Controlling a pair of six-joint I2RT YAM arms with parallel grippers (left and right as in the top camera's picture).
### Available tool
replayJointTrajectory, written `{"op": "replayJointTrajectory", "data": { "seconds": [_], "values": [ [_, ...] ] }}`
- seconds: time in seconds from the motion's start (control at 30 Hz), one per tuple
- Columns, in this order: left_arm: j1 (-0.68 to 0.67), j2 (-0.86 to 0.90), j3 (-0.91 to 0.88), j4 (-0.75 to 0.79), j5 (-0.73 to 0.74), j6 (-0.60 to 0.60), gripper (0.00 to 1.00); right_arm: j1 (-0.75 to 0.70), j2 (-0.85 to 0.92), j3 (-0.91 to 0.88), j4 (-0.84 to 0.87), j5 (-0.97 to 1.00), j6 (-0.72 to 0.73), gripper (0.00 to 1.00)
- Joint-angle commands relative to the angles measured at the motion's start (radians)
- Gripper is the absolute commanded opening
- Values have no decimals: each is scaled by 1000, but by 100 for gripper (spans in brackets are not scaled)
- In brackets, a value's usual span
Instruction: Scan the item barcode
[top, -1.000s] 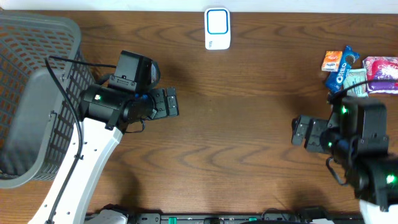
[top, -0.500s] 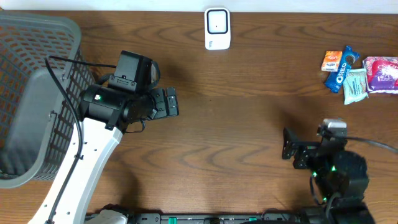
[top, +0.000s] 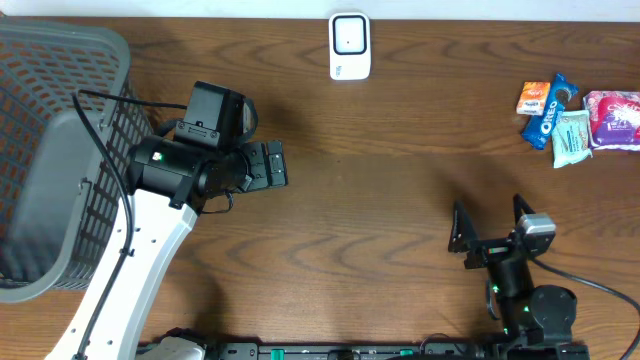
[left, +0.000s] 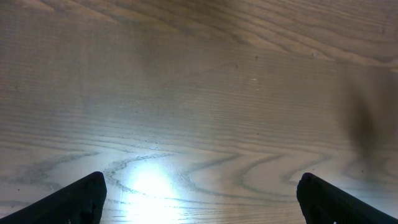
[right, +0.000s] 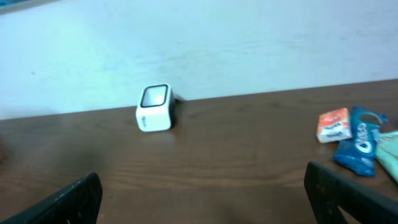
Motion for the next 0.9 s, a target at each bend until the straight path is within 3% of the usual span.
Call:
{"op": "replayJointTrajectory", "data": {
  "seconds": [0.0,0.27,0.5,0.87],
  "values": [
    [3,-2,7,-2,-13,2,98,-8,-45,-69,42,-39,-22,99],
    [3,-2,7,-2,-13,2,98,-10,-54,-135,135,31,-21,99],
    [3,-2,7,-2,-13,2,98,-16,-54,-135,36,95,-22,99],
    [3,-2,7,-2,-13,2,98,-37,-54,-135,38,103,-54,99]
  ]
}}
